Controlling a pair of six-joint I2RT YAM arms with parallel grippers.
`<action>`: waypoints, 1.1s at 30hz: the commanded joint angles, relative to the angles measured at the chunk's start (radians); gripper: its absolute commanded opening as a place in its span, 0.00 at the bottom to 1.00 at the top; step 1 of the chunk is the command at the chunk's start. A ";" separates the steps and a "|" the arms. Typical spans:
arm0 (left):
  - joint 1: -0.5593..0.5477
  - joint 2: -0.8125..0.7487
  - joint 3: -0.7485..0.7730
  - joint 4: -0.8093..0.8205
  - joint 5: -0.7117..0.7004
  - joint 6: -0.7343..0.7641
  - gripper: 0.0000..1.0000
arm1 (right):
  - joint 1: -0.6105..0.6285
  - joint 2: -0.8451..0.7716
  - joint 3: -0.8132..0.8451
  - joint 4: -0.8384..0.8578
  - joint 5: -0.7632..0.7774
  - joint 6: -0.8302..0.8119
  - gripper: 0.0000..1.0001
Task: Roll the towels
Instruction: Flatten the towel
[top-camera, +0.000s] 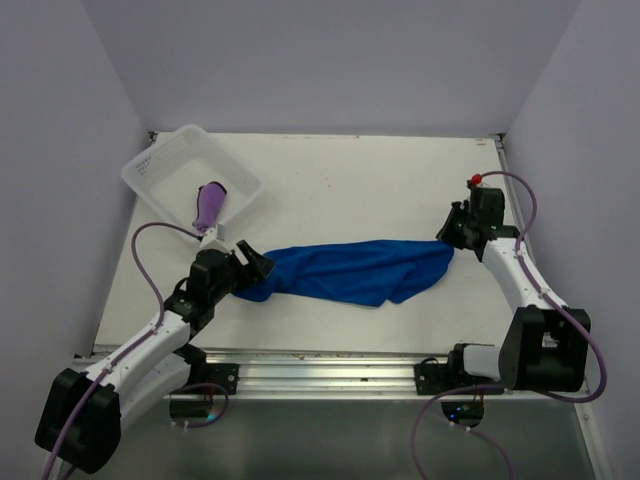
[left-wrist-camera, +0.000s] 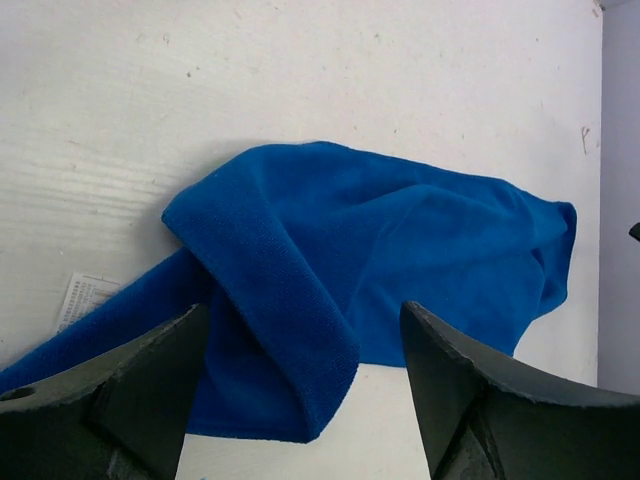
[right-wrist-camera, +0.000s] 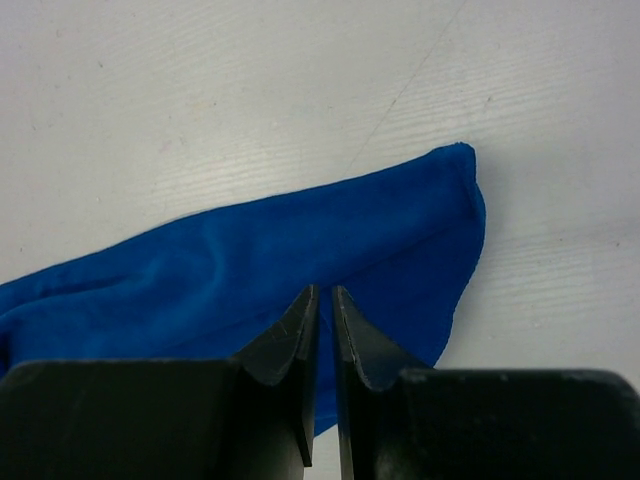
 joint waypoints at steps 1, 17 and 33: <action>0.051 0.013 -0.002 0.090 0.106 -0.034 0.81 | 0.015 -0.015 0.026 -0.002 -0.025 -0.012 0.13; 0.129 0.142 -0.036 0.166 0.205 -0.054 0.83 | 0.038 0.005 0.026 0.013 -0.031 -0.013 0.13; 0.158 0.348 0.077 0.275 0.208 0.020 0.76 | 0.073 0.008 0.024 0.025 -0.023 -0.018 0.07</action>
